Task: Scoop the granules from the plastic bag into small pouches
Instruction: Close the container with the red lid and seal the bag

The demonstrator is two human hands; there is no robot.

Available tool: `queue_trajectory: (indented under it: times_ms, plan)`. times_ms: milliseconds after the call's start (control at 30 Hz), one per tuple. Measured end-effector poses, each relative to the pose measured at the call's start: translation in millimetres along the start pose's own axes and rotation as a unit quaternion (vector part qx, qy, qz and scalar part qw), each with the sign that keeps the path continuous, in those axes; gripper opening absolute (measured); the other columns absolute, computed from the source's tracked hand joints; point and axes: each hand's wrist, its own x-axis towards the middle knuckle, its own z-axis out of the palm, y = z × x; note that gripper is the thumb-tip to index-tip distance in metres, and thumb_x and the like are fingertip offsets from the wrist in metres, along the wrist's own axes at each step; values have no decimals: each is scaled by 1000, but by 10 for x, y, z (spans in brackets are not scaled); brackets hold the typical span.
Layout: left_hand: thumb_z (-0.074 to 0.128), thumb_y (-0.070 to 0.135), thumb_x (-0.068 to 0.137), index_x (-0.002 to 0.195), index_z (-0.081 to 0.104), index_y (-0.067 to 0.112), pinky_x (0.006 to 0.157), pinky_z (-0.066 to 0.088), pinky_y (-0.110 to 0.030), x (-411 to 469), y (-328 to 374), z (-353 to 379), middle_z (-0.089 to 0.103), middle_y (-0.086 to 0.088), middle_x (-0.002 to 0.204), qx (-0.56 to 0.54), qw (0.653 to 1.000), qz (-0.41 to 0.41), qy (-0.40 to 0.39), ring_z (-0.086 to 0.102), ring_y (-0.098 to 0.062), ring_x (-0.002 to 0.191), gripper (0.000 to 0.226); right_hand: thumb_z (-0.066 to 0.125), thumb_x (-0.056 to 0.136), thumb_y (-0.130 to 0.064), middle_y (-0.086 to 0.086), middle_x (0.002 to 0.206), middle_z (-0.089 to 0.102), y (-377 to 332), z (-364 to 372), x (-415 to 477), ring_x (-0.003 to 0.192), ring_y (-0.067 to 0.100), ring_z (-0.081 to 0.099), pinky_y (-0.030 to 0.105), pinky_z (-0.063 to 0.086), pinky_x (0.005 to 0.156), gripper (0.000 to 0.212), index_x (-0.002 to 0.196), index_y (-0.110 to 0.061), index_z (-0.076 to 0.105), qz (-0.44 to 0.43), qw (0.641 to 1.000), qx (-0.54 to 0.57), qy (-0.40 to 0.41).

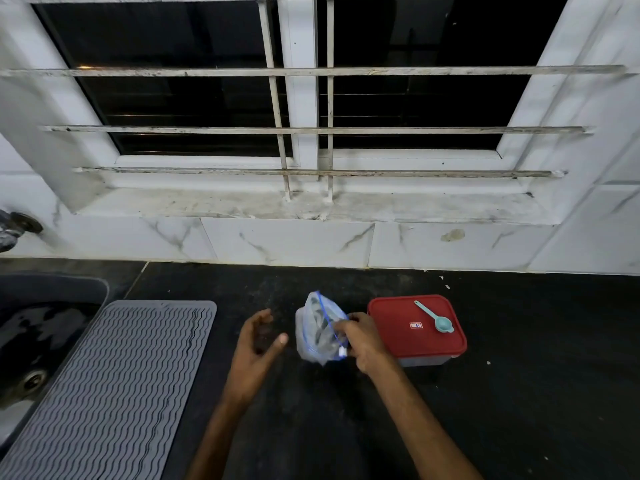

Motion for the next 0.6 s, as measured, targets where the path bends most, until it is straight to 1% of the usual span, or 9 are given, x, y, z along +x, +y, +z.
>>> queue_trajectory:
  times_ms: [67,133,167,233,300,400,433,500,600]
  plan:
    - [82,40,65,131,46,30,86,51,-18,-98,17,202,59,5,127,-10,999,35,-35,61,-11,113,76,60,86,-2,18,93,64,-36,82,-35,72,23,63,31,55,54,17,100,-6,53,15,997,74,12]
    - [90,34,60,137,38,24,91,51,-21,-170,39,412,58,11,130,-13,993,51,-104,60,-8,117,93,60,88,-4,20,97,62,-60,195,-106,74,26,63,34,56,54,18,102,-5,49,27,992,122,8]
    - [92,31,59,138,37,22,92,50,-20,-169,43,479,58,16,130,-4,993,55,-107,59,-5,117,96,61,89,-6,19,94,62,-91,243,-165,70,26,64,31,53,48,20,104,-4,49,38,989,145,-13]
    - [89,32,63,134,42,24,86,50,-14,-121,47,509,62,17,124,18,997,54,-57,61,1,111,85,66,90,-16,20,90,63,-131,296,-241,63,26,66,24,45,38,27,105,1,51,33,980,176,-82]
    - [81,33,74,126,50,23,82,50,-13,-60,61,469,65,9,119,7,999,53,-10,64,-2,105,62,67,91,-27,16,90,65,-186,253,-270,67,23,67,31,56,48,26,98,-6,54,9,981,150,-123]
    - [73,10,85,112,56,17,81,54,-18,46,0,301,66,-5,111,-30,999,28,33,66,-20,99,33,70,87,-39,3,87,66,-174,121,-125,76,19,65,38,58,70,26,93,-18,56,-112,993,18,-21]
    - [74,7,84,109,57,15,78,55,-19,81,-16,221,66,-8,108,-39,999,14,35,65,-22,95,31,71,86,-38,1,85,66,-161,65,-65,78,17,63,36,55,73,22,89,-21,57,-182,983,-18,22]
    - [77,15,81,106,59,8,71,59,-29,116,17,103,67,-22,103,-100,994,-42,9,66,-23,87,32,72,86,-31,0,87,64,-132,-34,28,80,12,60,33,51,74,16,88,-23,59,-273,960,-36,40]
    - [68,25,88,105,66,-3,72,60,-40,108,100,-17,70,-28,101,-204,971,-117,-50,70,-29,83,33,72,87,-26,0,102,65,-148,-127,-4,88,8,61,24,53,77,25,107,-20,60,-233,971,-28,-46]
